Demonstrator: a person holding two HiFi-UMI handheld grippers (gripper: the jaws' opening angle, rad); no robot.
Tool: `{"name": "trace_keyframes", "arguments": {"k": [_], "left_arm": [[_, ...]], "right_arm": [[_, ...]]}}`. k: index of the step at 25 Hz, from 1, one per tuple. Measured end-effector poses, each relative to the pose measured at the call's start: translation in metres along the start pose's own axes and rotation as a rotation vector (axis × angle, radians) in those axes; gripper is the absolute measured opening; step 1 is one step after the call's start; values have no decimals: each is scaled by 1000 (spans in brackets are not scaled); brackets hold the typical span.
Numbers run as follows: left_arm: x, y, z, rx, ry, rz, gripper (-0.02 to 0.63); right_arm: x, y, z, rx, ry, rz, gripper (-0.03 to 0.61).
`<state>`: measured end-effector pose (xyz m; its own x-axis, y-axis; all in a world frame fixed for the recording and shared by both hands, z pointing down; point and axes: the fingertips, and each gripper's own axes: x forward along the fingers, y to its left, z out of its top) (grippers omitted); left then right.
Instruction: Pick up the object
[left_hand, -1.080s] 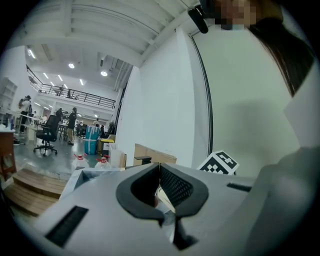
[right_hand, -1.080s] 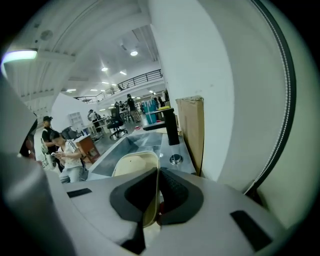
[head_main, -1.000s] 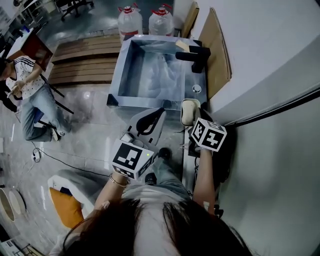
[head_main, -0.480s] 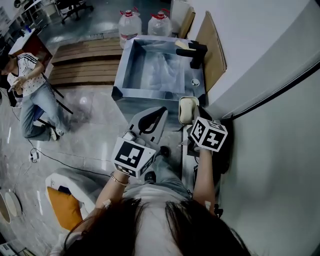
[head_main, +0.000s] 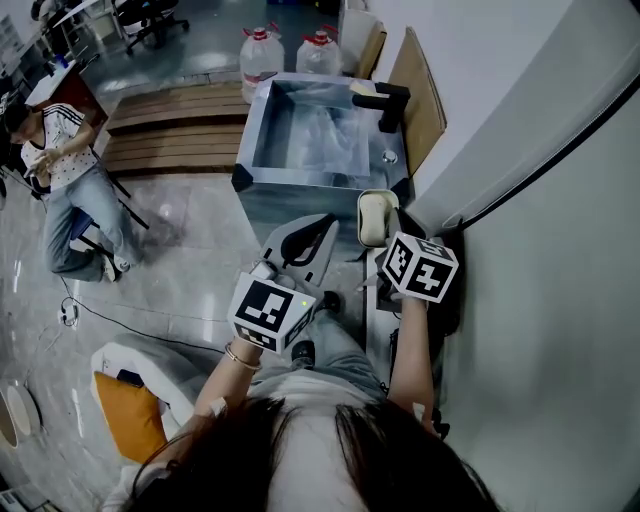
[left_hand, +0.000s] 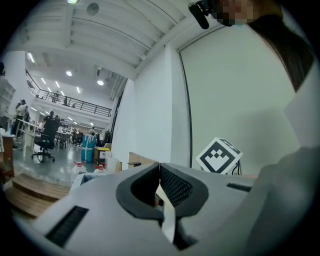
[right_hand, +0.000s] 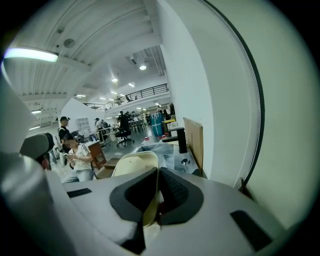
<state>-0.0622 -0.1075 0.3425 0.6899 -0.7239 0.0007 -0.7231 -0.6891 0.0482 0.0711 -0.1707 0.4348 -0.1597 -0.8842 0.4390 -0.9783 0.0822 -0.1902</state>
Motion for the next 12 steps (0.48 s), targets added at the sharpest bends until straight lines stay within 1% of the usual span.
{"name": "trace_keyframes", "arguments": {"k": [8, 12], "left_arm": [[-17, -9, 4, 19, -4, -6, 9], [-19, -11, 7, 15, -5, -4, 9]], "right_arm": [[-30, 18, 3, 3, -41, 16, 34], [-40, 24, 5, 0, -52, 30, 34]]}}
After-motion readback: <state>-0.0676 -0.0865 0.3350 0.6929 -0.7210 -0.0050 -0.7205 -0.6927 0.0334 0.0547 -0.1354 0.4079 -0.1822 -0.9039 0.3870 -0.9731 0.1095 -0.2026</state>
